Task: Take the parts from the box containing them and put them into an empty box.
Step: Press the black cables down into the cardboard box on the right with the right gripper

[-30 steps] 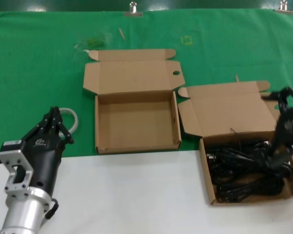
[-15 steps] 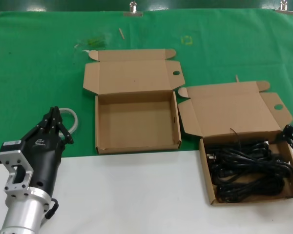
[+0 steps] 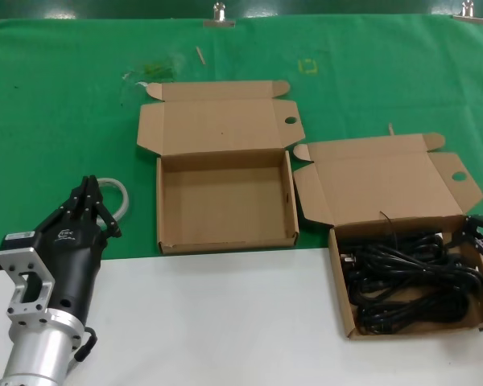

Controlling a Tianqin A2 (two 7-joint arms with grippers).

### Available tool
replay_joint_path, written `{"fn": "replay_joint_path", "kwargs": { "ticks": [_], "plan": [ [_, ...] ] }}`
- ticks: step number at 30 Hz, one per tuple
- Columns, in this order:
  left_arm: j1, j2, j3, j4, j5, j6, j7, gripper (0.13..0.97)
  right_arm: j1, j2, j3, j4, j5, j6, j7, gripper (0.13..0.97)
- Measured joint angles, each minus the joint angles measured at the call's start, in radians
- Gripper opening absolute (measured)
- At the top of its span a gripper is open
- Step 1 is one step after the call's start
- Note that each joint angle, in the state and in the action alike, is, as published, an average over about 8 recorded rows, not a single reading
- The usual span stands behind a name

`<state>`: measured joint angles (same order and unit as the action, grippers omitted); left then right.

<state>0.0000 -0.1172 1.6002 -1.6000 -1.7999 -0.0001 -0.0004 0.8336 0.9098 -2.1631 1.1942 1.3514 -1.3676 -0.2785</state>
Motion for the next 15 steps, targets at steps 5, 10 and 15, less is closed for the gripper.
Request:
{"fn": "replay_joint_path", "kwargs": {
  "ticks": [5,10,15],
  "plan": [
    [0.000,0.000,0.000,0.000,0.000,0.000,0.000,0.156,0.047,-0.060,-0.011,-0.104,-0.037,0.014,-0.021,0.966],
    [0.000,0.000,0.000,0.000,0.000,0.000,0.000,0.156,0.084,-0.112,-0.019,-0.197,-0.065,0.042,-0.049,0.966],
    [0.000,0.000,0.000,0.000,0.000,0.000,0.000,0.156,0.114,-0.156,-0.025,-0.277,-0.085,0.076,-0.091,0.966]
  ]
}}
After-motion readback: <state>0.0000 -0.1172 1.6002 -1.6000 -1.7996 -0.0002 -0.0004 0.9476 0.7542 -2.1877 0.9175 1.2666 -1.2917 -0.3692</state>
